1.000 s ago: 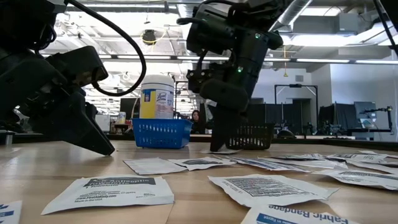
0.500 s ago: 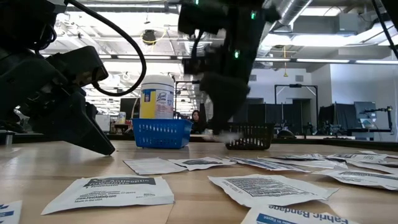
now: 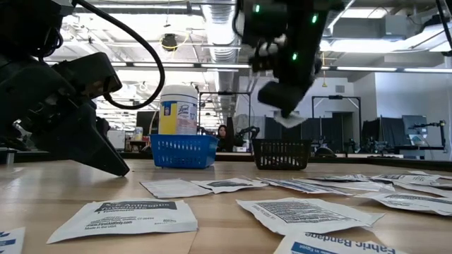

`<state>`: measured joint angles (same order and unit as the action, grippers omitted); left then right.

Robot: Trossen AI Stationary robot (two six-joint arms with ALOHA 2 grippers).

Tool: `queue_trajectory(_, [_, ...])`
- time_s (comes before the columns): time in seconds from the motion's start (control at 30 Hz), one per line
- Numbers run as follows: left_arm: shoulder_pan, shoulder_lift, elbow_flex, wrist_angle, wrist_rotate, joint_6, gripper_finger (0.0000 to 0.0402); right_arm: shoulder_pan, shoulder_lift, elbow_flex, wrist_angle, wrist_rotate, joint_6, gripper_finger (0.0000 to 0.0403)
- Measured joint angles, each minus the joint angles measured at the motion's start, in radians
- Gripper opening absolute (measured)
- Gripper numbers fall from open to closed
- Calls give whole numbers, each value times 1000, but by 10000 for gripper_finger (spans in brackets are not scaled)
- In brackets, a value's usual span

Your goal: Pick & Place First Aid Supplies

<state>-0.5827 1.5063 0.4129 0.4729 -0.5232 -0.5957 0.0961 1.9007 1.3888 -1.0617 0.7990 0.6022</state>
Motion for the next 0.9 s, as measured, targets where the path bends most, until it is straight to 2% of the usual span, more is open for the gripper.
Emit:
queue_trajectory(0.17, [0, 0, 0, 0, 0, -4, 102, -52, 1, -85, 101, -120, -24, 20])
queue_trajectory(0.43, [1, 0, 0, 4, 0, -4, 102, -50, 0, -100, 166, -142, -72, 77])
queue_trajectory(0.63, [1, 0, -1, 32, 1, -44, 102, 0, 0, -72, 195, -196, -104, 98])
queue_trajectory(0.73, [1, 0, 7, 80, 36, -39, 102, 51, 0, -29, 195, -217, -123, 98])
queue_trajectory(0.83, [1, 0, 53, 81, 105, 22, 102, 113, -18, 5, 211, -226, -212, 96])
queue_trajectory(0.9, [1, 0, 99, 80, 167, 74, 100, 149, -43, 4, 243, -274, -284, 95])
